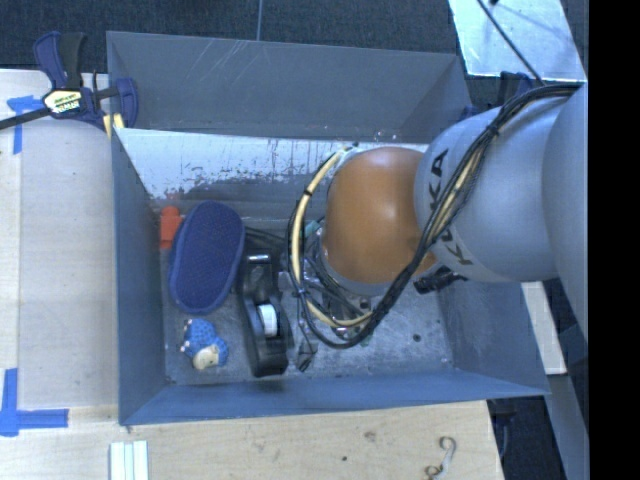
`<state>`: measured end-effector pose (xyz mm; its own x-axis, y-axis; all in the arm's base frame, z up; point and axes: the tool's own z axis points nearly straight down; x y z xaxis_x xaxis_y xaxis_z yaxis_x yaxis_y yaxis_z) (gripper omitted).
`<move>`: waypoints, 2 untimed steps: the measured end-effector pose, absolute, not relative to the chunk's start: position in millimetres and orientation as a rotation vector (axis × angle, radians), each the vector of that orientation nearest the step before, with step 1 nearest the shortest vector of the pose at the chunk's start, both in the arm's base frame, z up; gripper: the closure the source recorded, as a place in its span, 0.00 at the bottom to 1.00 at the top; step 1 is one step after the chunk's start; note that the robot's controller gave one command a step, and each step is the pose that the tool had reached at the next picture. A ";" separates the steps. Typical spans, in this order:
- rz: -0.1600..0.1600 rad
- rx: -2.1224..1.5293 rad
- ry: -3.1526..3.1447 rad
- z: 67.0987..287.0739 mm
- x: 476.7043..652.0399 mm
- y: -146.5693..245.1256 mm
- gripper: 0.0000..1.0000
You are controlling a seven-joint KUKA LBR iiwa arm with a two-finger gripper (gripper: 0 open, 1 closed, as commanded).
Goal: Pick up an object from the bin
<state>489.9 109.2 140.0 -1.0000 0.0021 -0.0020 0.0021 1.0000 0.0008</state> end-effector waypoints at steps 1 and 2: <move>-0.016 -0.481 3.104 91.0 489.4 123.5 0.00; -0.013 -0.482 3.107 91.0 488.7 124.3 1.00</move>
Offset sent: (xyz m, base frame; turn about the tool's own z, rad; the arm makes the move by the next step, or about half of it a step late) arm -0.0051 0.0205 -0.0588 -0.3168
